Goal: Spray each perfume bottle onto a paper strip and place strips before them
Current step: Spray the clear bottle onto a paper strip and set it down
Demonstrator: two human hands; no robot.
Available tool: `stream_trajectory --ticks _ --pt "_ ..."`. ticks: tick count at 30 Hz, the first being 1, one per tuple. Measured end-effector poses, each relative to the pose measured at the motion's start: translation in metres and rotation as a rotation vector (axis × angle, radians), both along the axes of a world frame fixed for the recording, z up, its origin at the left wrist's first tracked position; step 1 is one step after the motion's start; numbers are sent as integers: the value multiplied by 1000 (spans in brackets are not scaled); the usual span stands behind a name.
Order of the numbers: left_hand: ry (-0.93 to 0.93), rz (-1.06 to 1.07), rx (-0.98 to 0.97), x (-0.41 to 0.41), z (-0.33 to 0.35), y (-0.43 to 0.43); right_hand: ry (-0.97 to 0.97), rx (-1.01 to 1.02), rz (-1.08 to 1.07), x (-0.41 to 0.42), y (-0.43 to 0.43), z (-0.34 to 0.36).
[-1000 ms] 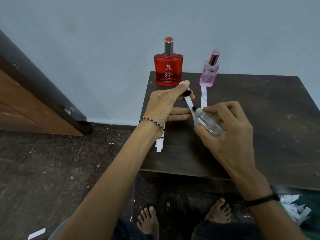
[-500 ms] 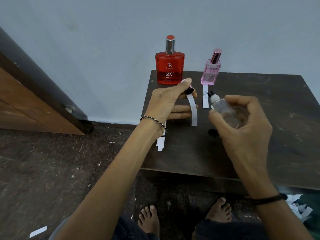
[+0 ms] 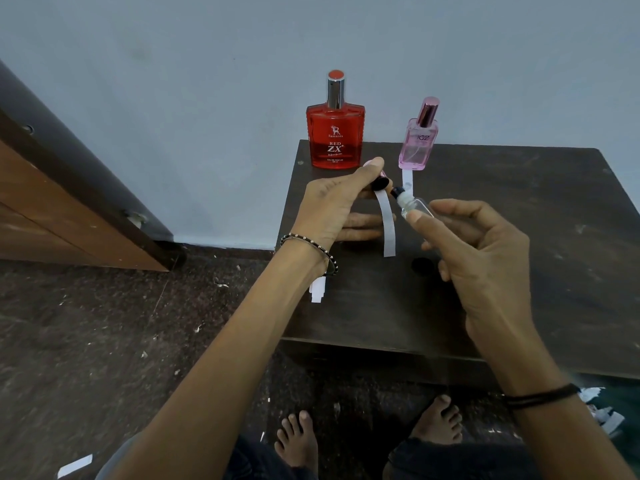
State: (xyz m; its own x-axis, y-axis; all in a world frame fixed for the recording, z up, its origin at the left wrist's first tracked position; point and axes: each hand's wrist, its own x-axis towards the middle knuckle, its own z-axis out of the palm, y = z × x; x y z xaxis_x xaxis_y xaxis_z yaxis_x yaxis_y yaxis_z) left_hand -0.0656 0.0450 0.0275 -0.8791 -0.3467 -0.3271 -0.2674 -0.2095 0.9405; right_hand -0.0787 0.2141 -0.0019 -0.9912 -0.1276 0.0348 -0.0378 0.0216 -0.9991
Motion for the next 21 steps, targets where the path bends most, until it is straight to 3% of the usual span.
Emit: stream_trajectory --ticks 10,21 --pt "-4 24 -13 -3 -4 0 41 52 41 0 -11 -3" --pt "2 -83 -3 -2 -8 11 92 75 -65 -2 -10 -4"
